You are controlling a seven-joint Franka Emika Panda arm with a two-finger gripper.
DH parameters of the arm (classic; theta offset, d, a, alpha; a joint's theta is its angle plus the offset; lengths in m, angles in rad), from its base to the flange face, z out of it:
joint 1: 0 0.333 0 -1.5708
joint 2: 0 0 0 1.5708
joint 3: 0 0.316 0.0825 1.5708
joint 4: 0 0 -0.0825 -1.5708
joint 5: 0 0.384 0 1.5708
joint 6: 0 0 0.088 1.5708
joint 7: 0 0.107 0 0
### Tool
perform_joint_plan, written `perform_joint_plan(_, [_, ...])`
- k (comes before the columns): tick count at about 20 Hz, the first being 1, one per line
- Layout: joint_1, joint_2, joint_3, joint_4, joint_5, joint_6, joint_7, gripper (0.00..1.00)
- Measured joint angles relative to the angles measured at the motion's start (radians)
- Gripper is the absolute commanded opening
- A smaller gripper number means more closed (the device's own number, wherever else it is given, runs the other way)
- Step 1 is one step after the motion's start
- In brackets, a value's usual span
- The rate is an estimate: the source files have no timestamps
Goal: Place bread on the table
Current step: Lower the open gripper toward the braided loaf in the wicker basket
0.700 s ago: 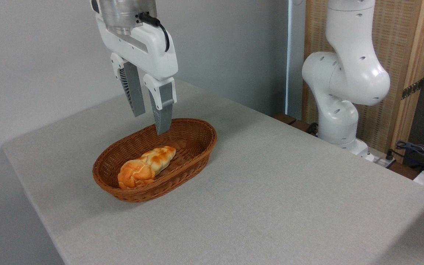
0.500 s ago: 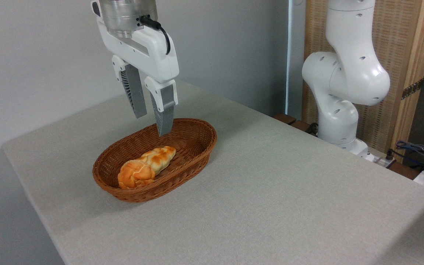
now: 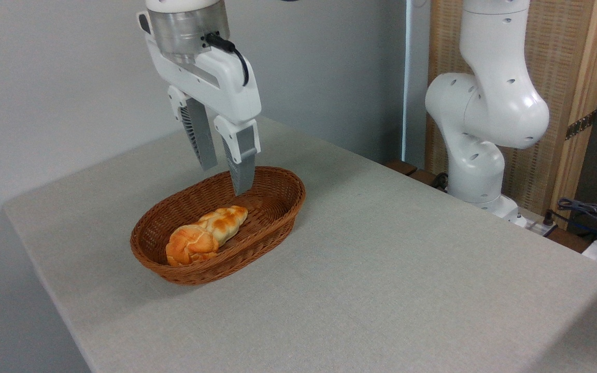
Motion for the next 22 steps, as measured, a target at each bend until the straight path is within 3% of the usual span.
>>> perform_joint_plan(8, [-0.006, -0.024, -0.132, -0.174, -0.003, 0.141, 0.000, 1.00])
perform_joint_plan(22, [-0.009, -0.020, -0.186, -0.274, -0.003, 0.254, 0.000, 1.00])
